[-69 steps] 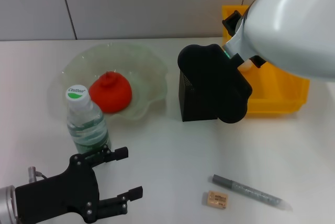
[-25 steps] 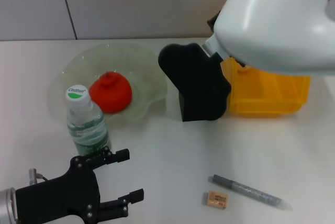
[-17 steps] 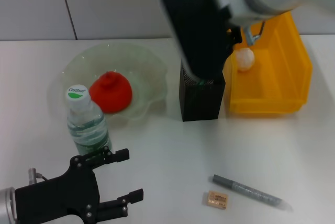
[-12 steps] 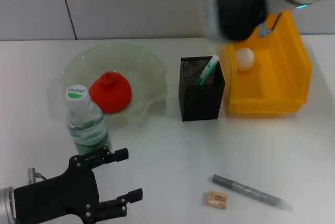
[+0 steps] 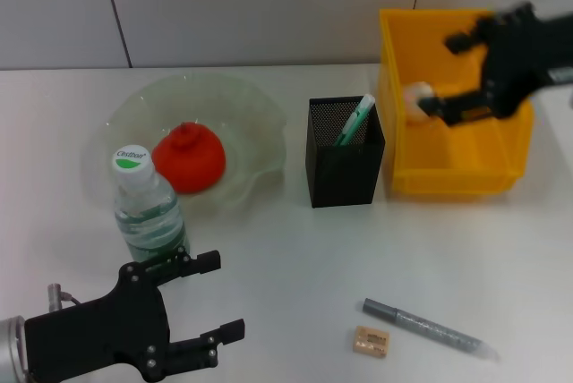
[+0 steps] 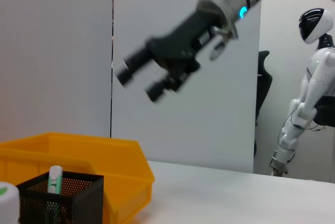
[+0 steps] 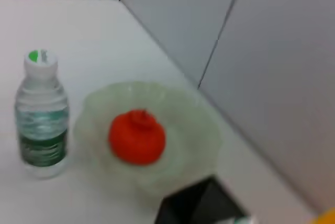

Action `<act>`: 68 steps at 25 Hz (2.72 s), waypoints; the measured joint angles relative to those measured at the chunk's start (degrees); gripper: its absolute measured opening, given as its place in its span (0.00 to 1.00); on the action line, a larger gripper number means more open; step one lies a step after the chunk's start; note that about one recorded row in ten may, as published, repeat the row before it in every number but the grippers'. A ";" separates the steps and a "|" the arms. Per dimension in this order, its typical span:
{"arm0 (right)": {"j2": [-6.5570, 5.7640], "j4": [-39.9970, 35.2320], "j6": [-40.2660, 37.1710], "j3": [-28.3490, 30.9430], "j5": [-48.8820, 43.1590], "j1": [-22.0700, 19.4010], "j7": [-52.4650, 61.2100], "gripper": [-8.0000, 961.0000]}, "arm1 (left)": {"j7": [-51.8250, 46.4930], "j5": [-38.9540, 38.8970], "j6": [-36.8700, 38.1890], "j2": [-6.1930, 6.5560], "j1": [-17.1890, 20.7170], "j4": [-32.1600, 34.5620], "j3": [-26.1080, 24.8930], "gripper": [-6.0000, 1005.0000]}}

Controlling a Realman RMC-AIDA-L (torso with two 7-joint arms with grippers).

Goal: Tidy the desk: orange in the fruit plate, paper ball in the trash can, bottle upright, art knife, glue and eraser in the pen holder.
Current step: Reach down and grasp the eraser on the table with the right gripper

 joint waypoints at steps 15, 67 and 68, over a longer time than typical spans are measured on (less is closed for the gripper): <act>-0.31 -7.77 -14.80 -6.70 -8.19 6.24 14.33 0.85 | -0.09 0.28 -0.83 0.03 0.68 -0.19 0.01 0.80; 0.24 -23.68 2.91 -47.39 -9.79 12.04 27.31 0.68 | 0.36 0.45 -0.28 -0.09 1.31 -0.19 0.44 0.80; 0.24 -23.67 2.96 -47.39 -9.79 12.01 27.31 0.66 | 0.34 0.45 -0.26 -0.09 1.29 -0.19 0.44 0.80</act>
